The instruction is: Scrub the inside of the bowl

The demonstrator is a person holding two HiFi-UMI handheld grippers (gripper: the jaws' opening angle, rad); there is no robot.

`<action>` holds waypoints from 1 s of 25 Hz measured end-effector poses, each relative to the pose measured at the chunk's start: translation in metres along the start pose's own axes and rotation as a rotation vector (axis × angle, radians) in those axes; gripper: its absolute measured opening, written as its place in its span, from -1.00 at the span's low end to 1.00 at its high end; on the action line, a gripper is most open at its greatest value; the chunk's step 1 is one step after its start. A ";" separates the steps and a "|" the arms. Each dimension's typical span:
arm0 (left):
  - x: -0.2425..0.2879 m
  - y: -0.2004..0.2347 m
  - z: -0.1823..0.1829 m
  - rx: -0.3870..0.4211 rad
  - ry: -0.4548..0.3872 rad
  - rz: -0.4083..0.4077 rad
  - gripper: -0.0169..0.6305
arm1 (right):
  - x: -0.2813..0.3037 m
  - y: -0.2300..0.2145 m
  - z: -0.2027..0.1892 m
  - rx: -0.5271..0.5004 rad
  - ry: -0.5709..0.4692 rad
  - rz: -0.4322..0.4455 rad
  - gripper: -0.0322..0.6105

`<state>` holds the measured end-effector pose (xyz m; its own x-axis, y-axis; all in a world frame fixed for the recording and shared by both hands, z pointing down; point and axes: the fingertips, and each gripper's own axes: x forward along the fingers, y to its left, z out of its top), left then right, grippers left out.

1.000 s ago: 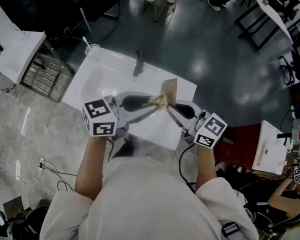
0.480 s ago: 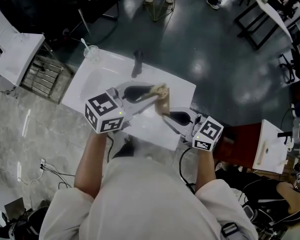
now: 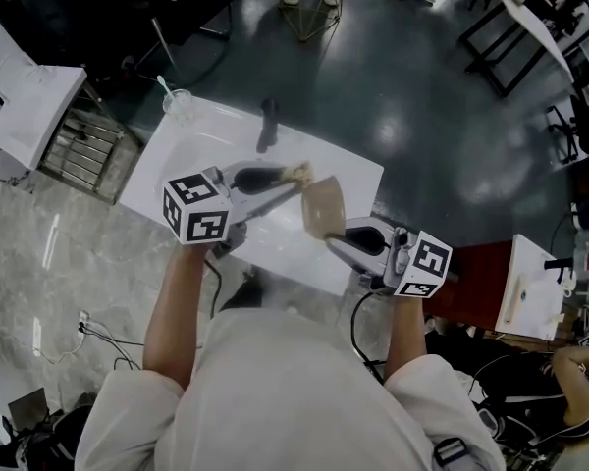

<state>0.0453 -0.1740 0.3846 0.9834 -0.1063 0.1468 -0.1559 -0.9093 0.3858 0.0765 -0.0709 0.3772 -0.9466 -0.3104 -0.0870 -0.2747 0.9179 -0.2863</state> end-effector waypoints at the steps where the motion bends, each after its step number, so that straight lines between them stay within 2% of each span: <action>1: -0.001 0.002 -0.003 -0.019 -0.007 -0.004 -0.65 | -0.001 0.000 0.006 0.007 -0.032 0.007 -0.84; 5: -0.004 0.002 -0.018 -0.055 -0.008 -0.018 -0.66 | 0.000 -0.004 0.027 0.018 -0.128 0.012 -0.85; 12: -0.001 -0.019 -0.037 -0.109 -0.016 -0.064 -0.66 | 0.012 -0.013 0.047 -0.010 -0.147 -0.022 -0.85; 17: -0.003 -0.034 -0.041 -0.113 -0.031 -0.100 -0.66 | 0.018 -0.023 0.051 -0.018 -0.167 -0.081 -0.85; 21: -0.010 -0.054 -0.033 -0.095 -0.070 -0.164 -0.66 | 0.020 -0.037 0.045 -0.021 -0.129 -0.159 -0.85; 25: -0.014 -0.065 -0.013 -0.065 -0.110 -0.192 -0.66 | 0.021 -0.043 0.032 -0.017 -0.071 -0.180 -0.85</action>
<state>0.0402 -0.1078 0.3694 0.9992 0.0197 -0.0342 0.0331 -0.8895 0.4558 0.0733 -0.1247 0.3569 -0.8679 -0.4859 -0.1035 -0.4417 0.8501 -0.2867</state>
